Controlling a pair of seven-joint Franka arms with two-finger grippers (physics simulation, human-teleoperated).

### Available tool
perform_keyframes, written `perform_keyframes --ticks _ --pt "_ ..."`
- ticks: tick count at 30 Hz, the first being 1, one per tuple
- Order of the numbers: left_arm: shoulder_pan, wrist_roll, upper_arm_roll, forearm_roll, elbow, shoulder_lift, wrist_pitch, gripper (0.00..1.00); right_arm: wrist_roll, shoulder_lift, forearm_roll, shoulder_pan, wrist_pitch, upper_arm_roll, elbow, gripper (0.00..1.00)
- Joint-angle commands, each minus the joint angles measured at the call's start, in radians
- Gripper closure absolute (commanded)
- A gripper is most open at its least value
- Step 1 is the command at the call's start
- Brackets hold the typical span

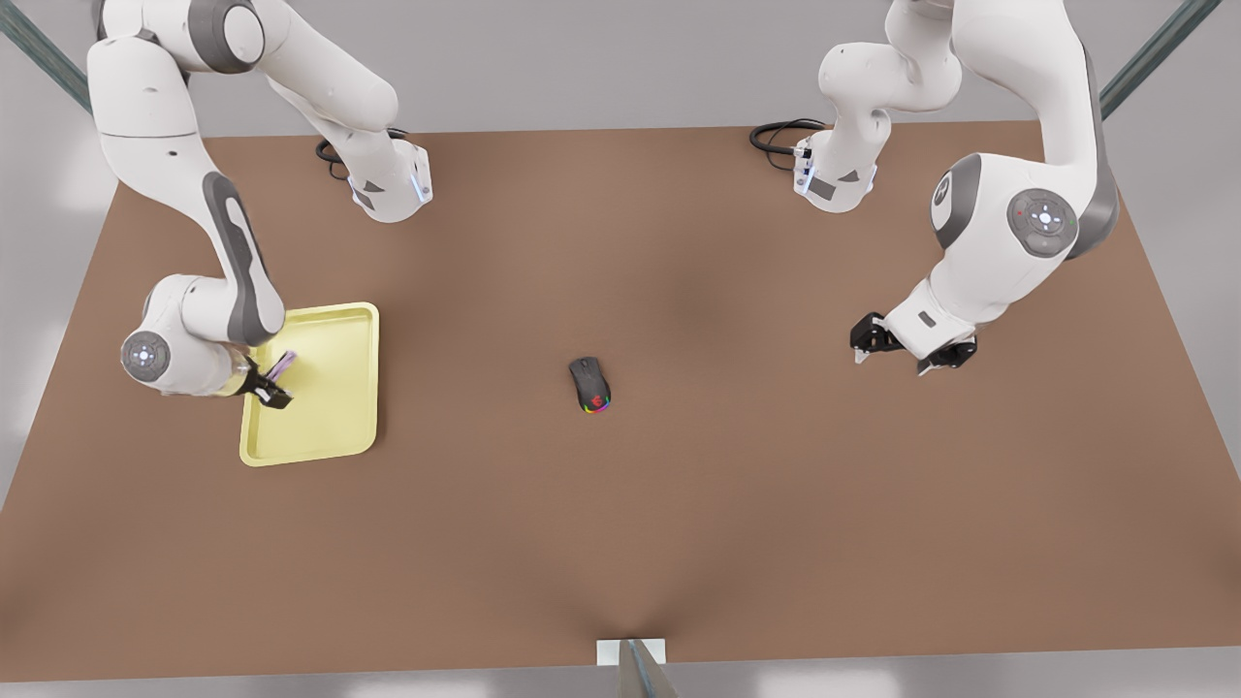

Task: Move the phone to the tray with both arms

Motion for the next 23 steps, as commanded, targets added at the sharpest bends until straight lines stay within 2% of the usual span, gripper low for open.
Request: perform_keyframes --ticks 1,3,4,5,6,7,8,9,10,11,14,17,21,23 --pt "0.0 0.002 0.0 0.001 0.001 -0.001 -0.003 0.0 -0.637 -0.003 -0.008 0.043 -0.249 0.014 0.164 0.0" --pt "0.0 0.0 0.0 0.001 0.001 -0.005 -0.004 0.0 -0.483 -0.035 -0.011 -0.026 -0.375 0.175 0.393 0.0" --pt "0.0 0.0 0.0 0.001 0.001 -0.006 -0.008 0.0 -0.373 -0.079 -0.005 0.049 -0.453 0.166 0.473 0.0" --pt "0.0 0.0 0.0 0.001 0.001 -0.005 -0.008 0.0 -0.356 -0.204 0.02 0.216 -0.473 0.046 0.461 0.0" --pt "0.0 0.002 0.0 0.001 -0.001 -0.005 -0.006 0.0 -0.365 -0.291 0.127 0.329 -0.549 -0.113 0.448 0.0" --pt "0.0 0.002 0.001 0.001 -0.001 -0.001 -0.006 0.0 -0.37 -0.305 0.127 0.445 -0.58 -0.226 0.464 0.0" --pt "0.0 0.002 0.001 0.001 -0.001 -0.001 -0.006 0.0 -0.37 -0.302 0.133 0.49 -0.591 -0.276 0.49 0.0" --pt "0.0 0.002 0.001 0.001 -0.001 0.0 -0.006 0.0 -0.385 -0.249 0.132 0.493 -0.623 -0.264 0.552 0.0" --pt "0.0 0.002 0.001 0.001 -0.001 0.0 -0.006 0.0 -0.437 -0.106 0.137 0.523 -0.746 -0.288 0.73 0.0" --pt "0.0 0.002 0.001 0.001 -0.001 0.0 -0.006 0.0 -0.449 -0.09 0.178 0.54 -0.748 -0.324 0.743 0.0" --pt "0.0 0.002 0.001 0.001 -0.001 -0.003 -0.006 0.0 -0.488 -0.055 0.196 0.557 -0.688 -0.336 0.749 0.0" --pt "0.0 0.002 -0.002 0.0 0.004 -0.005 -0.008 0.0 -0.56 -0.026 0.204 0.663 -0.683 -0.443 0.76 0.0" --pt "-0.001 -0.038 -0.019 -0.009 0.053 0.018 -0.015 0.0 -0.56 -0.038 0.221 0.668 -0.62 -0.439 0.735 0.0" --pt "-0.001 -0.04 -0.019 -0.006 0.053 0.02 -0.017 0.0 -0.56 -0.104 0.223 0.663 -0.587 -0.432 0.674 0.0"
